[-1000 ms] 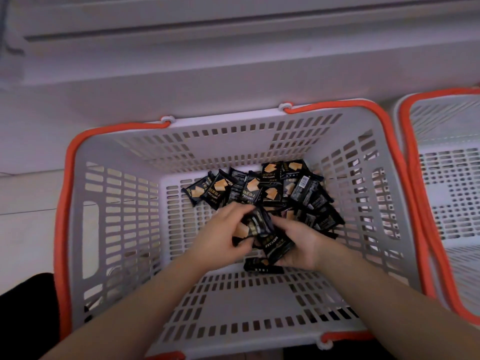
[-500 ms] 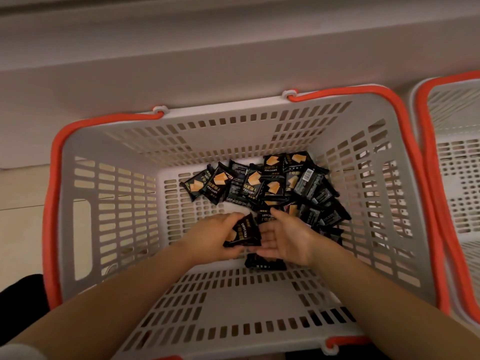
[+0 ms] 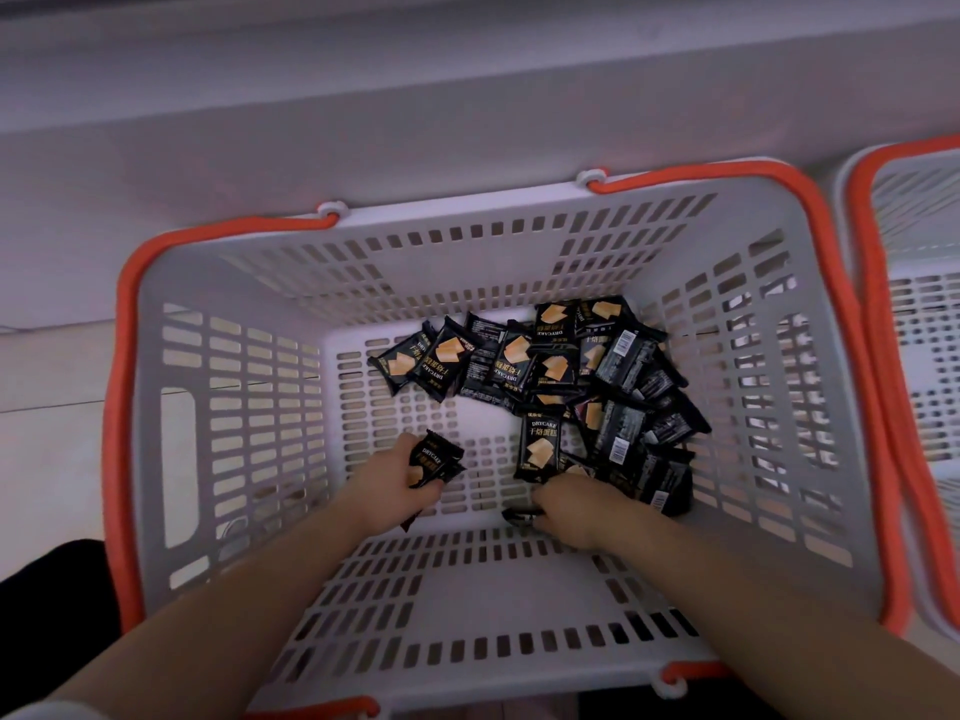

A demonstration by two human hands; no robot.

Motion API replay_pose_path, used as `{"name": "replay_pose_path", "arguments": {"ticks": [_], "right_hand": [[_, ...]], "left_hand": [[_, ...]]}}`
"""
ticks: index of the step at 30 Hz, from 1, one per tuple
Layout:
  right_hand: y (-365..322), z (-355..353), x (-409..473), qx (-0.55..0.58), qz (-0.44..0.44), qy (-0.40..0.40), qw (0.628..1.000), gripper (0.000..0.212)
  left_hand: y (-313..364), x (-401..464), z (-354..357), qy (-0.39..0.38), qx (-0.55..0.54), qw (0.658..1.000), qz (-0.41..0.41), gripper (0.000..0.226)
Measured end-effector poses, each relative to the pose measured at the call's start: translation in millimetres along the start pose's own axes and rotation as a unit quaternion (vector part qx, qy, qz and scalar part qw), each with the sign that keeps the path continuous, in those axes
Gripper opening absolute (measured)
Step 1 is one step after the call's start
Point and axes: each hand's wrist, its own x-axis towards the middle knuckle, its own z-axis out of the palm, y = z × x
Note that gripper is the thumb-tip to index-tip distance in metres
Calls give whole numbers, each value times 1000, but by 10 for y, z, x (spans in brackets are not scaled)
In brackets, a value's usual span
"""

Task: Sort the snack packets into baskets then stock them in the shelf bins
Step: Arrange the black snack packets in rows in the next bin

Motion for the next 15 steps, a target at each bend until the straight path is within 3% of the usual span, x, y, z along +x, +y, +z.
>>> {"name": "replay_pose_path", "arguments": {"ticks": [2,6,10,13,15], "right_hand": [[-28,-19,-19,-17,9,-6,1000,31],[-44,-167,-134,104,48,-41,993,26],[-43,-432,-436,265,37,60,962,28],[-155,-667,-816,348,18,134,928,59],[-281,-805,-1104,325,-5,198,925,72]], "left_hand": [[71,-27,-17,4,-48,999,3,47],[308,-147,-136,35,-181,983,11,36],[624,-378,-339,83,-250,963,60,28],[885,-623,-531,108,-267,953,91,32],[1042,-799,-657,142,-282,942,114,34]]}}
